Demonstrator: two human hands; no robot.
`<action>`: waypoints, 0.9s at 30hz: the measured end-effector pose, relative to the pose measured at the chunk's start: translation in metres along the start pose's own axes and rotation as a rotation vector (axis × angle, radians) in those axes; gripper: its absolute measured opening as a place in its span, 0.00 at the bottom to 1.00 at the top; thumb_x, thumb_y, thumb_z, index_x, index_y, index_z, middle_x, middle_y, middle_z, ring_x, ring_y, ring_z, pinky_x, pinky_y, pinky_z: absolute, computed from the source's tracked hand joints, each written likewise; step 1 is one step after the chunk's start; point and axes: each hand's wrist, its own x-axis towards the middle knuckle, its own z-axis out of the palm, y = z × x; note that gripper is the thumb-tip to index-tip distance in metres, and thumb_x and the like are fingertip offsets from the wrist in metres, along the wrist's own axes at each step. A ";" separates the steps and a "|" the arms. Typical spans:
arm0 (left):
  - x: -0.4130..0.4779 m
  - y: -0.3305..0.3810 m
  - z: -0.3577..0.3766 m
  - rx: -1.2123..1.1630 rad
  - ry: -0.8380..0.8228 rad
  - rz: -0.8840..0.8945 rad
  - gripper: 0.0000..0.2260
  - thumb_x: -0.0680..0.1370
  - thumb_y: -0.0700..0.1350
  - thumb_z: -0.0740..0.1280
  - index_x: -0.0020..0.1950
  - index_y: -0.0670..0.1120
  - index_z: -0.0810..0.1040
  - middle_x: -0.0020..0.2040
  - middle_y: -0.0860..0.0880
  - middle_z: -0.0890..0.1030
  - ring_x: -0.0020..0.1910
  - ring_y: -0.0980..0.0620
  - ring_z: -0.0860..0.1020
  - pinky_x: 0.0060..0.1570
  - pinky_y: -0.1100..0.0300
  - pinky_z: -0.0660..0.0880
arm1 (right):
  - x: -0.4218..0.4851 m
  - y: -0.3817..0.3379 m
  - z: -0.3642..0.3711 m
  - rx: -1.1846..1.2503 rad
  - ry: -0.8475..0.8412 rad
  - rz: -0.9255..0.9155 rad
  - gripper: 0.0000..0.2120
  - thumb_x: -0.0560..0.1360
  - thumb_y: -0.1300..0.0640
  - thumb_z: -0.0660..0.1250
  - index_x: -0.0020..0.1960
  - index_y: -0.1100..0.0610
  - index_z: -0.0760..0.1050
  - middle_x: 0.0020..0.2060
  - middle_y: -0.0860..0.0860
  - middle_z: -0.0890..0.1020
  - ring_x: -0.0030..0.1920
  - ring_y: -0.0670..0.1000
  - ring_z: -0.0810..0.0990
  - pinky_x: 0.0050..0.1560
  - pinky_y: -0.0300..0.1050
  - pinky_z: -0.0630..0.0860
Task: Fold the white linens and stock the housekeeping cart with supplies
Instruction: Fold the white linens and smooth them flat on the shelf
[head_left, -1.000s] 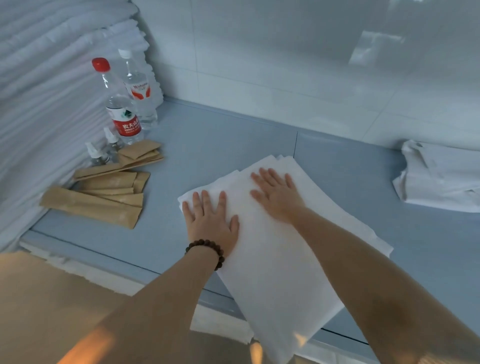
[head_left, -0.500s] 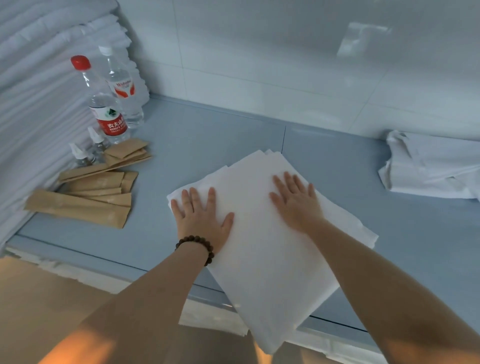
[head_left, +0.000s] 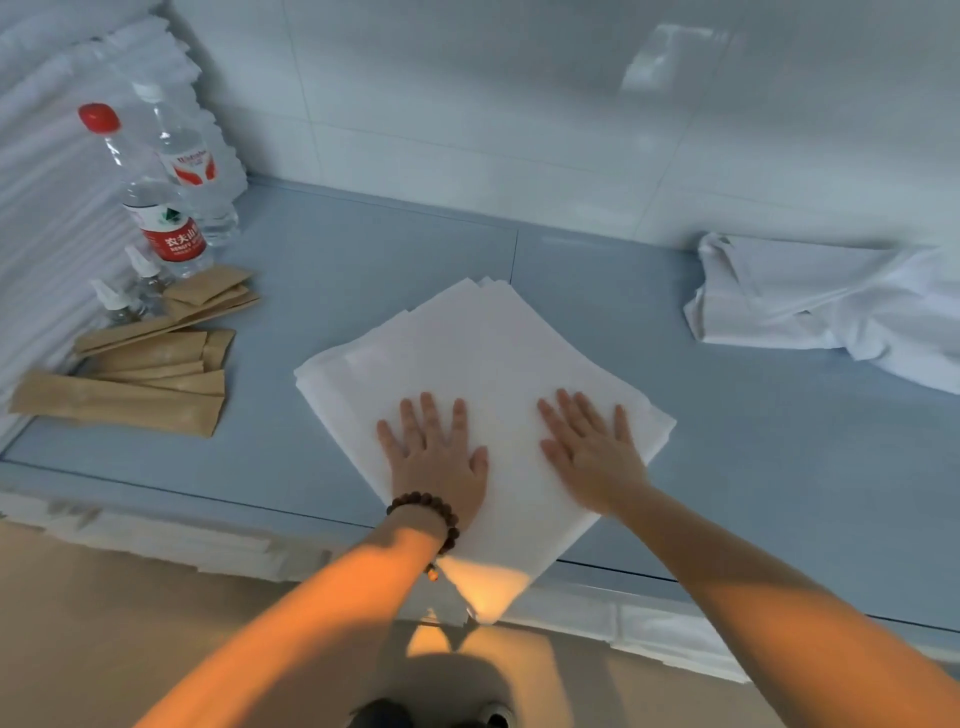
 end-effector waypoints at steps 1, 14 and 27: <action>0.000 -0.001 0.001 0.010 0.006 0.003 0.30 0.79 0.61 0.43 0.78 0.51 0.38 0.78 0.40 0.39 0.75 0.36 0.38 0.68 0.33 0.35 | -0.001 0.019 -0.002 0.015 0.000 0.099 0.26 0.81 0.42 0.40 0.77 0.42 0.38 0.77 0.45 0.41 0.77 0.47 0.39 0.73 0.62 0.37; 0.023 -0.045 -0.018 0.052 0.013 0.178 0.26 0.81 0.57 0.44 0.78 0.56 0.44 0.79 0.46 0.44 0.77 0.44 0.43 0.73 0.40 0.41 | -0.042 -0.096 0.014 0.123 0.088 0.208 0.32 0.78 0.35 0.43 0.78 0.48 0.44 0.78 0.51 0.45 0.77 0.53 0.39 0.69 0.68 0.32; 0.070 -0.112 -0.052 0.164 -0.067 0.246 0.27 0.80 0.61 0.45 0.78 0.58 0.42 0.79 0.48 0.44 0.77 0.40 0.44 0.72 0.36 0.44 | -0.033 -0.095 0.005 0.371 0.101 0.679 0.29 0.79 0.38 0.46 0.77 0.42 0.40 0.77 0.52 0.36 0.76 0.58 0.34 0.68 0.73 0.38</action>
